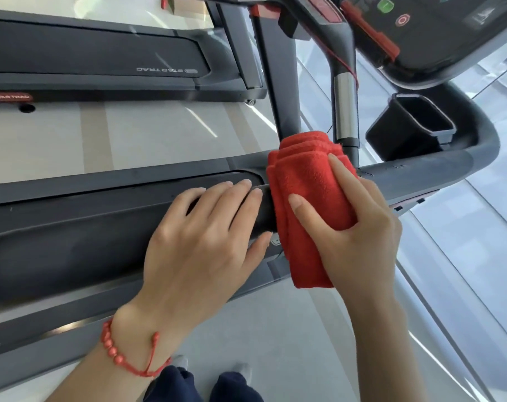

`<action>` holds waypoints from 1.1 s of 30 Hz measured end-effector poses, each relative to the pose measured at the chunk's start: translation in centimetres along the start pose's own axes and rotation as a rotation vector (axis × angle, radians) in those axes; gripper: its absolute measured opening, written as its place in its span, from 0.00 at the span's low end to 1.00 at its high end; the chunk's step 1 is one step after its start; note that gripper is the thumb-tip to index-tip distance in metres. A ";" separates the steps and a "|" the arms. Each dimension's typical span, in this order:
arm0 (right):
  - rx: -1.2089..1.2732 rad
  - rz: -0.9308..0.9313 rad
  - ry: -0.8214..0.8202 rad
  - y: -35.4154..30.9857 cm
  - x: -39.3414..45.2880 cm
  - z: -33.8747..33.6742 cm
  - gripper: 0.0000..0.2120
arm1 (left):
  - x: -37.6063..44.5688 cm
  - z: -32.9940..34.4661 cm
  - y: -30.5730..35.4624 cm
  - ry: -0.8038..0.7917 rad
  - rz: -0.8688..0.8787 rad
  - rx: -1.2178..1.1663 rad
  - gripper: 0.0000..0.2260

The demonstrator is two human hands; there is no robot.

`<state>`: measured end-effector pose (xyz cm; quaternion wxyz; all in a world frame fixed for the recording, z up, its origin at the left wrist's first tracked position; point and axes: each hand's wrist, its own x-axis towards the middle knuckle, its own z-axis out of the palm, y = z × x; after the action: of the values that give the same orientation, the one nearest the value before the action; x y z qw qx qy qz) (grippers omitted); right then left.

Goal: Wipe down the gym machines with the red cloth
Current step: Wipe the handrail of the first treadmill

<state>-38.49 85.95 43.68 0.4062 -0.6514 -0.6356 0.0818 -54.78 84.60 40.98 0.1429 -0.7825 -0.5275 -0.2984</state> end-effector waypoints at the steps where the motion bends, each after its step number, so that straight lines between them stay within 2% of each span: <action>1: 0.001 -0.011 -0.008 0.1 -0.1 0.1 0.28 | 0.0 0.2 0.0 0.003 0.006 0.027 0.16; 6: 0.020 -0.036 -0.041 0.9 0.8 -0.8 0.27 | -0.3 0.7 0.0 0.035 0.016 0.082 0.15; 11: 0.001 0.055 -0.015 2.1 2.3 -1.8 0.28 | -0.2 0.8 0.0 0.023 0.003 0.074 0.15; 16: 0.003 -0.048 -0.069 1.7 1.6 -1.3 0.28 | 0.8 0.5 1.2 0.085 -0.049 -0.082 0.15; 20: 0.011 -0.009 -0.068 3.2 3.1 -2.4 0.27 | 2.7 1.3 3.4 0.081 -0.068 -0.135 0.16; 23: 0.011 0.062 -0.019 4.6 4.1 -3.3 0.27 | 3.8 2.3 4.8 0.050 -0.057 -0.130 0.16; 27: -0.029 -0.011 0.001 5.2 3.9 -3.1 0.27 | 4.4 3.7 5.7 0.003 -0.040 -0.045 0.16; 30: -0.003 -0.055 -0.033 5.7 3.9 -3.1 0.27 | 4.2 4.4 5.5 0.034 -0.043 0.032 0.15; 33: 0.001 -0.021 -0.026 7.3 5.2 -4.2 0.27 | 4.1 4.8 5.3 0.099 -0.019 0.065 0.14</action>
<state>-29.45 89.84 43.95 0.3990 -0.6436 -0.6474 0.0862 -47.35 88.09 40.28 0.1913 -0.7566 -0.5367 -0.3207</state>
